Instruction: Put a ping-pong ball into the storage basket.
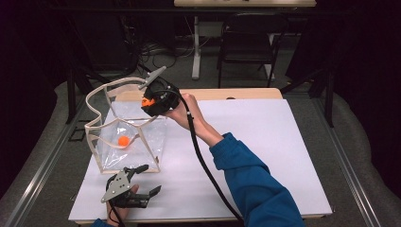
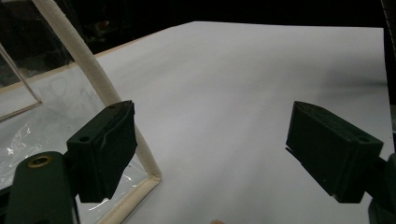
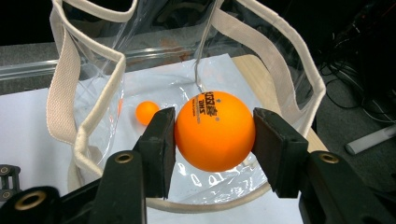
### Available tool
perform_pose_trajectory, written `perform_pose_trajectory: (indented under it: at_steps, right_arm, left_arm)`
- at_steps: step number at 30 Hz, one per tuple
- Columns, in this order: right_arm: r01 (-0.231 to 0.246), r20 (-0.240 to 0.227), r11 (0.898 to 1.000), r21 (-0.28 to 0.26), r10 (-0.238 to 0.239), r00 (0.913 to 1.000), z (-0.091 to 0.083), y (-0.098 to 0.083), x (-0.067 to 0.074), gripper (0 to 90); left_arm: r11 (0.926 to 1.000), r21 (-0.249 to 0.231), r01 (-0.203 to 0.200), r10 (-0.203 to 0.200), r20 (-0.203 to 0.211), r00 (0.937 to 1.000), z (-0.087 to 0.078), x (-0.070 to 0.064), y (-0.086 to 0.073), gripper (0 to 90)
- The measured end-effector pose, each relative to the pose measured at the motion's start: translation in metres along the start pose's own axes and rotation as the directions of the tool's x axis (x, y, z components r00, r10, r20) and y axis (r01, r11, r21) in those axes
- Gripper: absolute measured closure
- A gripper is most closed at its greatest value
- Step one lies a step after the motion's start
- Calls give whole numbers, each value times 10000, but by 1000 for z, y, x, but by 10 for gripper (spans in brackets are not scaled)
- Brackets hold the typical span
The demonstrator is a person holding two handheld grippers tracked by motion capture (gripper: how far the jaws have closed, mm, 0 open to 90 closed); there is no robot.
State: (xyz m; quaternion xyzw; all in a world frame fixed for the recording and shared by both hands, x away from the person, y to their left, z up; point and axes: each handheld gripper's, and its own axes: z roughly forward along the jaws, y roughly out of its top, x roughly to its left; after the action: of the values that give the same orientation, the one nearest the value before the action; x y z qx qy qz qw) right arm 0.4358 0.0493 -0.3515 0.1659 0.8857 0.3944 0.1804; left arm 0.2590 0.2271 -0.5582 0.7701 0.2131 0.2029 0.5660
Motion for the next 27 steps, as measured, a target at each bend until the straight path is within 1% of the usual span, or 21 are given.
perform_pose_trajectory:
  at_steps: [5, 11, 16, 27]
  right_arm:
    - [3, -80, 9996, 299, -1, 10000, 4, -1, 0, 505]
    - [-50, -142, 9990, 443, 57, 9999, 7, -2, -2, 505]
    - [26, -245, 9969, 792, -6, 9997, 10, -3, -2, 504]
    - [0, -406, 9945, 1049, 43, 9992, 15, -3, 0, 501]
  left_arm:
    - [10000, 2, -9, 9, 3, 10000, 0, 0, 0, 161]
    - [10000, 25, -28, 28, 8, 10000, 0, 1, 0, 161]
    - [10000, 17, -32, 32, 13, 10000, 0, 0, 0, 161]
    - [10000, -2, -32, 32, 13, 10000, 0, 0, 0, 161]
